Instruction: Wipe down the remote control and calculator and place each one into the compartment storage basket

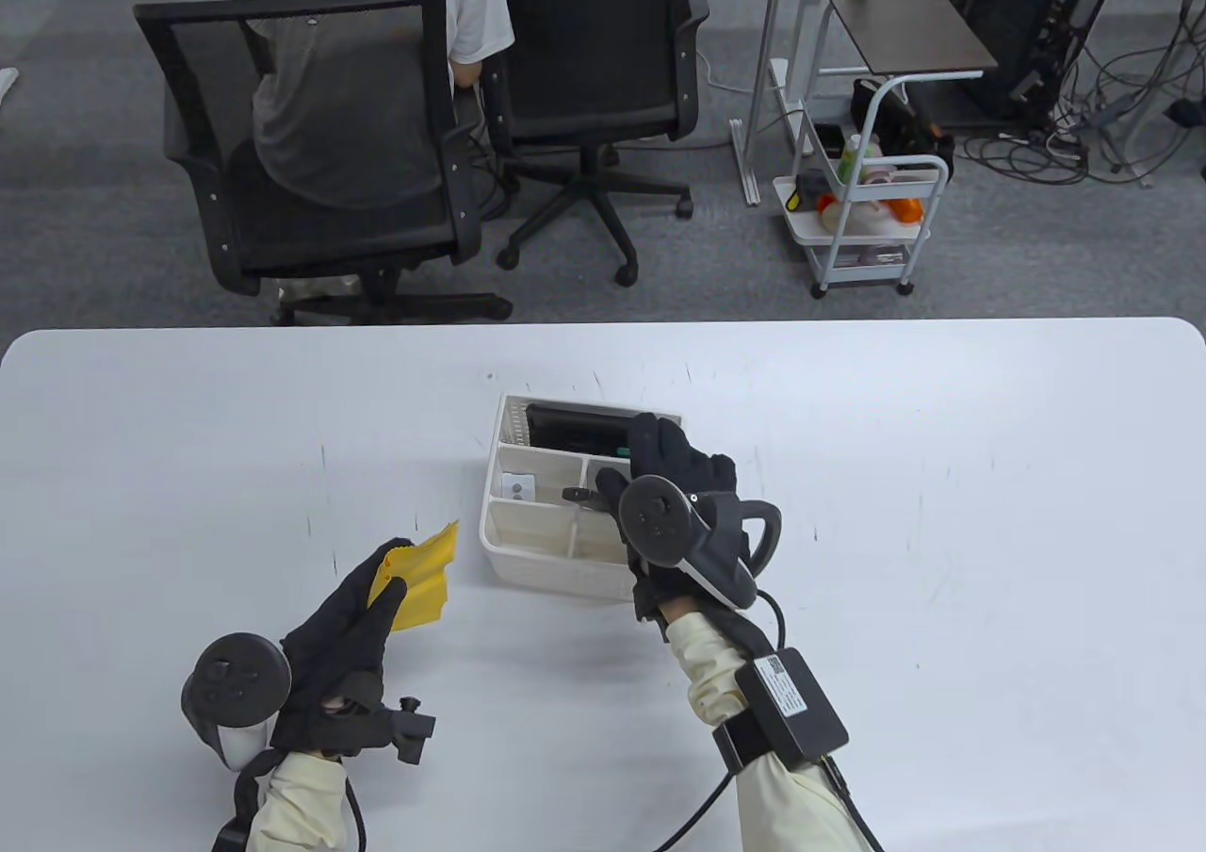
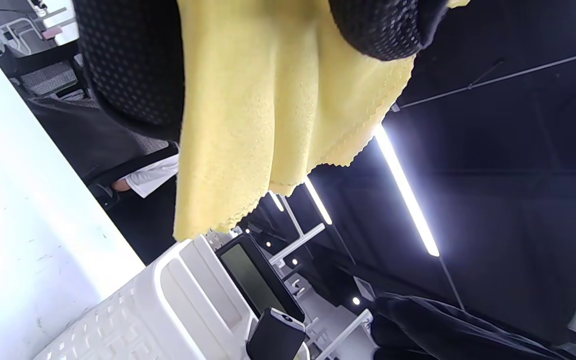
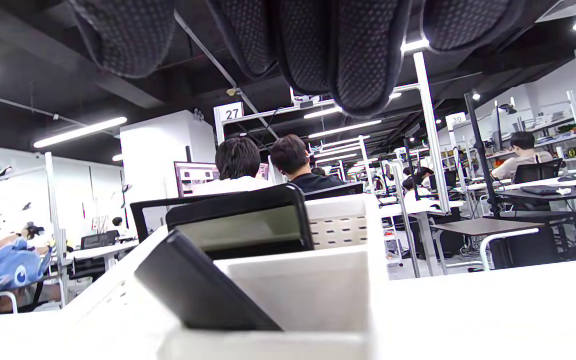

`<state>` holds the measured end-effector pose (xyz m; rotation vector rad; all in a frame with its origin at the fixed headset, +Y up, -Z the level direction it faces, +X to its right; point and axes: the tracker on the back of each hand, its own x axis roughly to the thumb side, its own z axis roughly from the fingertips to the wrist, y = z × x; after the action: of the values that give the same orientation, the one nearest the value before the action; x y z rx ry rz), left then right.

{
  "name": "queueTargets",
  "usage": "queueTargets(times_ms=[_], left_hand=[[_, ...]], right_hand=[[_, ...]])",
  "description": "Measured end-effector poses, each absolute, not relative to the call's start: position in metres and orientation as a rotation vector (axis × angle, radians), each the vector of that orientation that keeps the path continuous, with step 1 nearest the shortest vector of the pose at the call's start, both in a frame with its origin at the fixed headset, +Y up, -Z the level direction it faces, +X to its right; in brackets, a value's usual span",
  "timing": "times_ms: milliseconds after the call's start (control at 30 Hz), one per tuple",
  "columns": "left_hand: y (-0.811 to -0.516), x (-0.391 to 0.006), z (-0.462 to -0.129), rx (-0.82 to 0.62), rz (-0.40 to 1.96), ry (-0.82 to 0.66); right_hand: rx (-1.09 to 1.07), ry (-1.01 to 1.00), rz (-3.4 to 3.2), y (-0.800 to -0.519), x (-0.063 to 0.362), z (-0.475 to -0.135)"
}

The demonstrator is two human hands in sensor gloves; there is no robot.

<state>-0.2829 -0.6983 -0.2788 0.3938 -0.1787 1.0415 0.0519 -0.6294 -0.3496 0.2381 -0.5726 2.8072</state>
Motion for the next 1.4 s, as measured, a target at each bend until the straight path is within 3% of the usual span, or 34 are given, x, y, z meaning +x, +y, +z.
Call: queueTargets(times_ms=[200, 500, 767, 1100, 1200, 1400], left_hand=[[-0.701, -0.279, -0.281, 0.358, 1.032, -0.197], [-0.702, -0.269, -0.278, 0.332, 0.999, -0.220], [-0.687, -0.252, -0.282, 0.324, 0.945, -0.279], [-0.657, -0.213, -0.335, 0.157, 0.813, -0.283], [-0.657, -0.198, -0.351, 0.062, 0.748, -0.311], [-0.676, -0.178, -0.373, 0.032, 0.529, -0.260]], right_hand=[[0.323, -0.457, 2.814, -0.647, 0.069, -0.303], [0.302, -0.215, 2.855, -0.702, 0.084, -0.258], [0.345, -0.285, 2.890, -0.721, 0.090, -0.250], [0.357, -0.164, 2.849, -0.730, 0.090, -0.247], [0.364, -0.162, 2.847, -0.730, 0.091, -0.246], [0.330, -0.136, 2.833, -0.731, 0.095, -0.247]])
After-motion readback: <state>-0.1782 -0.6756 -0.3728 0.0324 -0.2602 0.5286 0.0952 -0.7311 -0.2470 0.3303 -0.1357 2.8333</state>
